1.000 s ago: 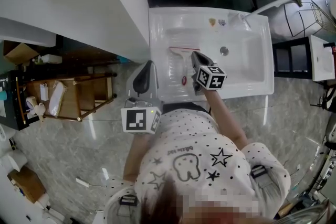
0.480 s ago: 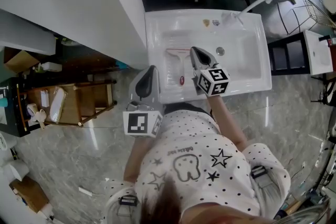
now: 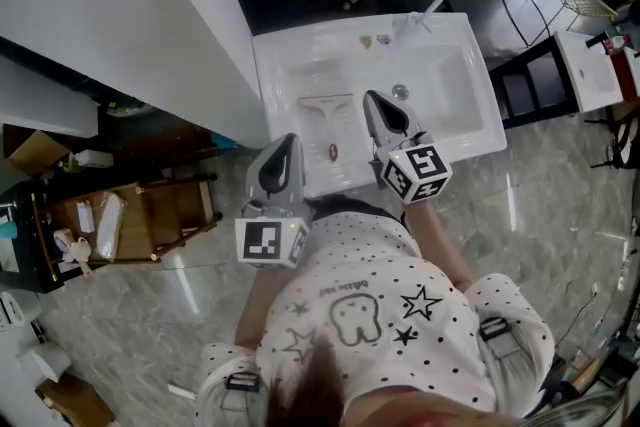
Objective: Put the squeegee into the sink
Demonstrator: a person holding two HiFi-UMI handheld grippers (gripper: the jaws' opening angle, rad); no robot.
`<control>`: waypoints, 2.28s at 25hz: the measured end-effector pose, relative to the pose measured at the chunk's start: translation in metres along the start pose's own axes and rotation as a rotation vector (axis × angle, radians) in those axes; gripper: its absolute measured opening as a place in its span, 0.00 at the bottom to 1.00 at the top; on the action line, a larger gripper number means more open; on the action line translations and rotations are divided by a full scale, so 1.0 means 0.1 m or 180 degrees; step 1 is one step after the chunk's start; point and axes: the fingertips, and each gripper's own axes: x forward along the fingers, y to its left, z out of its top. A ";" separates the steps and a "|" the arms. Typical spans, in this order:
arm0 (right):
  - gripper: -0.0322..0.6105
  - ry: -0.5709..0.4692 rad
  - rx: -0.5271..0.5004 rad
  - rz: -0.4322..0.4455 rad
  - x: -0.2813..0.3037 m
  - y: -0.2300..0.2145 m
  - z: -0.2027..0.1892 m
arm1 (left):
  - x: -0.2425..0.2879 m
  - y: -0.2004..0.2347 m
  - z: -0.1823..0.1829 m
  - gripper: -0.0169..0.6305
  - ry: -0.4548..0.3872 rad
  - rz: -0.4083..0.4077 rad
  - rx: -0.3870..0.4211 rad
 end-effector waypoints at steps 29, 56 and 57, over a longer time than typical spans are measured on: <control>0.04 -0.0159 0.0036 0.0094 -0.82 0.43 -0.03 | -0.17 -0.44 -0.17 0.02 0.0164 -0.0300 -0.0075; 0.04 0.0064 -0.0192 0.0188 -0.74 0.53 -0.18 | -0.18 -0.38 -0.26 0.02 0.0202 -0.0209 -0.0100; 0.04 0.0074 -0.0197 0.0202 -0.74 0.54 -0.19 | -0.17 -0.38 -0.27 0.02 0.0207 -0.0205 -0.0115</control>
